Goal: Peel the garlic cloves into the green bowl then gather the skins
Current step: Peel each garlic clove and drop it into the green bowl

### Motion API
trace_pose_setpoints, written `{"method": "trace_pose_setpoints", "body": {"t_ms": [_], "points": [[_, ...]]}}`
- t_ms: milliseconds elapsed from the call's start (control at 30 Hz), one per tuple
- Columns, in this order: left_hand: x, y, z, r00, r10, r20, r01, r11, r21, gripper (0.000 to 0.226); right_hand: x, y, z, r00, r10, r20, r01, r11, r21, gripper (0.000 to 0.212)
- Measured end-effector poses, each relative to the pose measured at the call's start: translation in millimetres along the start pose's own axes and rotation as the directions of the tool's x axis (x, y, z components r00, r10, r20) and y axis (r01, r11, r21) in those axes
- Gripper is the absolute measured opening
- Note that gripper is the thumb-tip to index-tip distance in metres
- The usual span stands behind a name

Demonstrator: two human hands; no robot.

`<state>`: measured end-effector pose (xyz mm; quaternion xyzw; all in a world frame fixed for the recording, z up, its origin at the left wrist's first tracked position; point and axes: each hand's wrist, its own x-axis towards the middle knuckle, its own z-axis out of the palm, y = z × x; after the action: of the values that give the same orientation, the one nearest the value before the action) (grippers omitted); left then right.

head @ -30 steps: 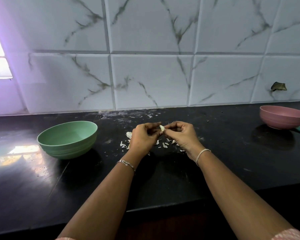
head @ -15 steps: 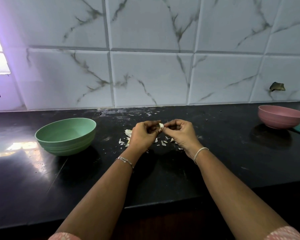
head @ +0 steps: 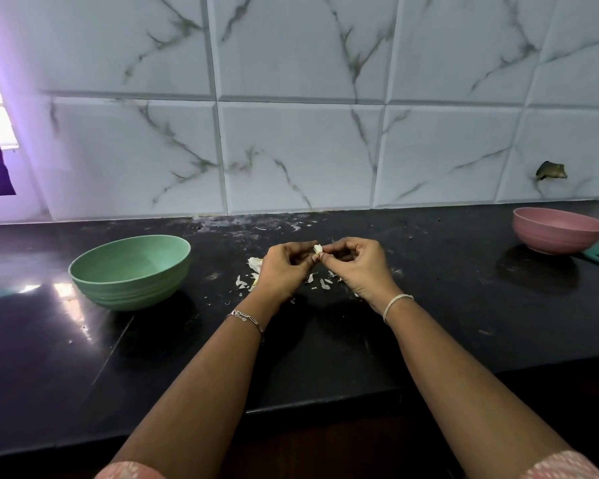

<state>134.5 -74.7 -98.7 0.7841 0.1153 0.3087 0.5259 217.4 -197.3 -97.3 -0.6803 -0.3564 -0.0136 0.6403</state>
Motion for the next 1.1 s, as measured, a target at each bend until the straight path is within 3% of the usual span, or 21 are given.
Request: {"method": "trace_pose_setpoints", "body": {"t_ms": [267, 400, 567, 700, 1100], "points": [[-6.1, 8.3, -5.3, 0.997, 0.023, -0.075, -0.018, 0.997, 0.075, 0.02, 2.6, 0.7, -2.7, 1.0, 0.014, -0.002, -0.014, 0.999, 0.039, 0.006], [-5.9, 7.6, -5.6, 0.995, 0.038, -0.096, -0.026, 0.993, 0.114, 0.018, 1.7, -0.3, -3.8, 0.999, 0.002, 0.048, -0.004, 0.999, 0.047, 0.014], [-5.7, 7.8, -6.7, 0.998, -0.053, -0.02, 0.051, 0.995, -0.087, 0.026, 1.1, -0.7, -3.3, 0.999, -0.025, 0.039, 0.025, 1.0, -0.018, 0.016], [-5.2, 7.7, -7.4, 0.992, -0.124, -0.006, 0.119, 0.965, -0.233, 0.018, 0.9, 0.3, -2.4, 0.999, -0.036, 0.028, 0.038, 0.997, -0.073, 0.018], [-5.7, 8.4, -4.1, 0.983, -0.182, 0.023, 0.179, 0.923, -0.339, 0.006, 1.1, -2.9, 1.0, 0.998, -0.059, -0.015, 0.055, 0.98, -0.191, 0.015]]}}
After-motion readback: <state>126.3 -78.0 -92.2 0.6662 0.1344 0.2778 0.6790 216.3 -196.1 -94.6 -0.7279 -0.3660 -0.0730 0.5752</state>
